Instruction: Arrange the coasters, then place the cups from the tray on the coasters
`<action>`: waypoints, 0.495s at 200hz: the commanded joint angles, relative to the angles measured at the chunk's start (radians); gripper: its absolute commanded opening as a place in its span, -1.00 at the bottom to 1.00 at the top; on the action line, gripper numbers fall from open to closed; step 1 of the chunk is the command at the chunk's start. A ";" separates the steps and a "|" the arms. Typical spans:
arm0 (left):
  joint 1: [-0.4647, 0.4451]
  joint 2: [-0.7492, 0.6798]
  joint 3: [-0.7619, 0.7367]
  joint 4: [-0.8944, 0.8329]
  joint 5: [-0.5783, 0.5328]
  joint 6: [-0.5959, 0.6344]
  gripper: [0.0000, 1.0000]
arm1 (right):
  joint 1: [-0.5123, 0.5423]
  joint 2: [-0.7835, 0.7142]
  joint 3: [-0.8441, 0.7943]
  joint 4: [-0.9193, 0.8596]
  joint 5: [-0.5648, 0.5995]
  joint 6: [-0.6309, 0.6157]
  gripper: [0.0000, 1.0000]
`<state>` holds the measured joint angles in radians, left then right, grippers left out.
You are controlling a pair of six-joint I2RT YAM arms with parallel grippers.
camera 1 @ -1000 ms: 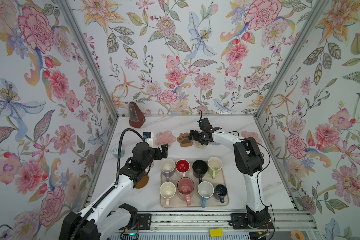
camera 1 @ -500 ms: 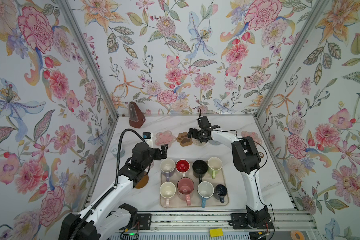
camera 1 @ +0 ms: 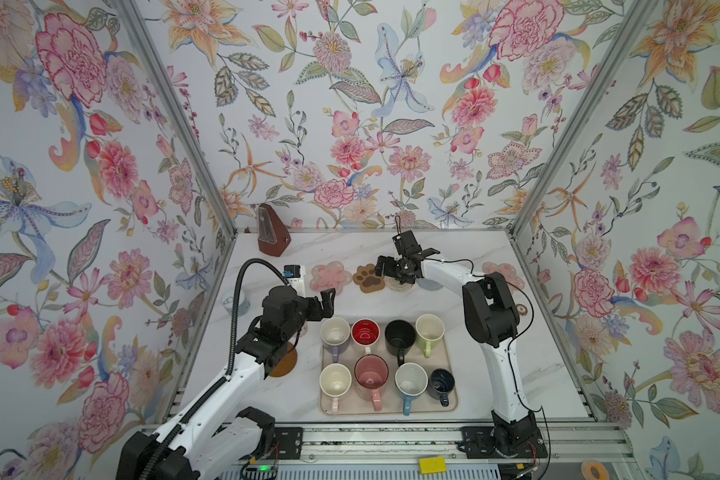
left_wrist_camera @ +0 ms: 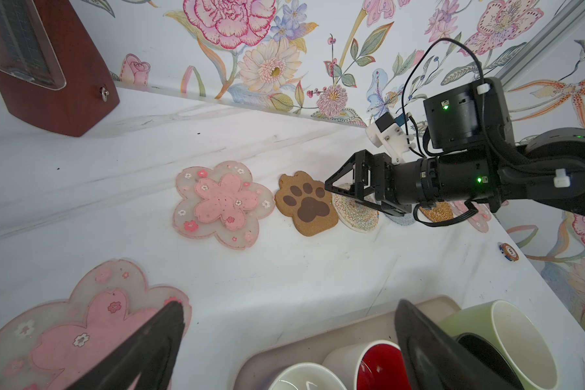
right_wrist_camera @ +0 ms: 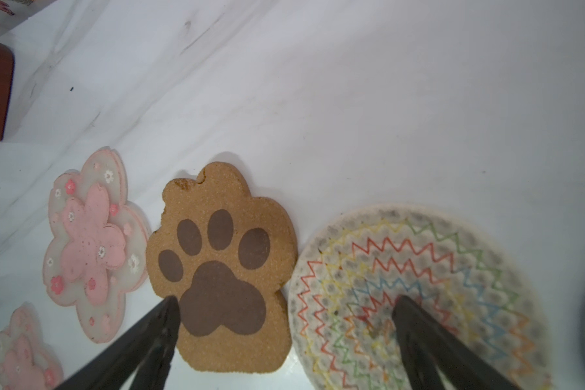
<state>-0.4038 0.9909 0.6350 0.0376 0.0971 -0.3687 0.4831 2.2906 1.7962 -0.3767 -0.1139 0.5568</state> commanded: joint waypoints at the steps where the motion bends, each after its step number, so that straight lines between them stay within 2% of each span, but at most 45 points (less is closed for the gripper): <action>1: 0.010 -0.001 0.002 -0.008 -0.015 -0.008 0.98 | 0.006 -0.017 -0.036 -0.022 0.022 -0.007 0.98; 99: 0.010 0.001 0.011 -0.013 -0.019 -0.003 0.98 | -0.021 -0.041 -0.114 -0.009 0.071 -0.002 0.98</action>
<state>-0.4038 0.9909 0.6350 0.0380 0.0967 -0.3683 0.4801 2.2620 1.7309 -0.3229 -0.0811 0.5564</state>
